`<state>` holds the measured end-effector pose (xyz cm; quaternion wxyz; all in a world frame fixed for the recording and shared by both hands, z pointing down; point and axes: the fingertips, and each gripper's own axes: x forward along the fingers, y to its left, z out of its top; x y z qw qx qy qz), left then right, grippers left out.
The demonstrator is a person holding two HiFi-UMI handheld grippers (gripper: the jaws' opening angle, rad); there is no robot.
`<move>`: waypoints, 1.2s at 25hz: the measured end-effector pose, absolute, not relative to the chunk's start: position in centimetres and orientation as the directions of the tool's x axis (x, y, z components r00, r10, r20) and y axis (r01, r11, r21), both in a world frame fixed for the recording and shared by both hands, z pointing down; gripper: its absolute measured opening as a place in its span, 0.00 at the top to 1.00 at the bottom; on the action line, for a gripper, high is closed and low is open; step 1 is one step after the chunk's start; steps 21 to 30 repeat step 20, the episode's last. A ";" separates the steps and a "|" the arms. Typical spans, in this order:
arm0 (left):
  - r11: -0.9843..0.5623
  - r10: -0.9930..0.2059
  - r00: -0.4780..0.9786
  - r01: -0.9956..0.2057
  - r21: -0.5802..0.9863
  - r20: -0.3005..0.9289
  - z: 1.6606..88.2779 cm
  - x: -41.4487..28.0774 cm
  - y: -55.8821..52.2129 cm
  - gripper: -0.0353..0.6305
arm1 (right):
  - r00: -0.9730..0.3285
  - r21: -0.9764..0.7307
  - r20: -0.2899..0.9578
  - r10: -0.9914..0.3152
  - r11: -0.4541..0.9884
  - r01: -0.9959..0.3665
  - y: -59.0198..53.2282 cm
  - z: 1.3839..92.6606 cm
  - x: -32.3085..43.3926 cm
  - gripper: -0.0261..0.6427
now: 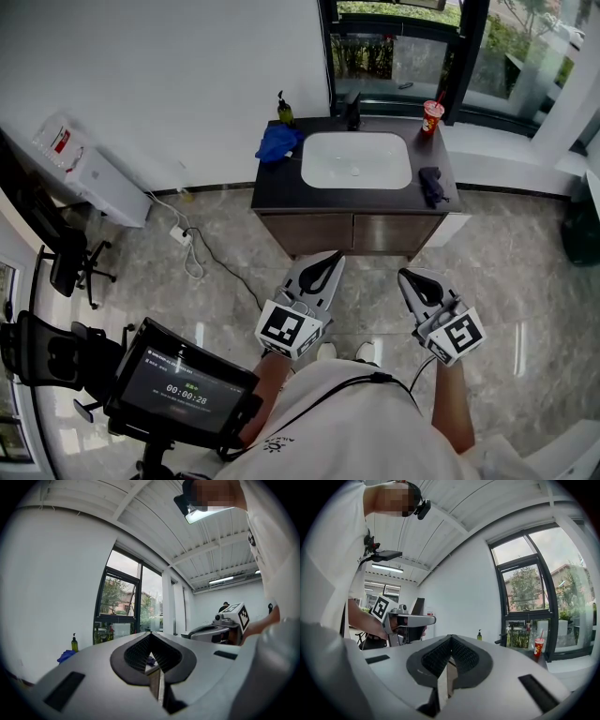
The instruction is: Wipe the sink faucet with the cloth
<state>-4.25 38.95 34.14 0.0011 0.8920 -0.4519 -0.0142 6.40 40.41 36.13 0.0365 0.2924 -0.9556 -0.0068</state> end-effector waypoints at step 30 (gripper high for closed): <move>-0.591 -0.806 0.591 -0.806 0.008 -0.017 34.3 -4.4 38.9 0.95 | -0.831 0.031 0.066 -0.552 0.833 -0.552 40.2 36.3 6.2 0.96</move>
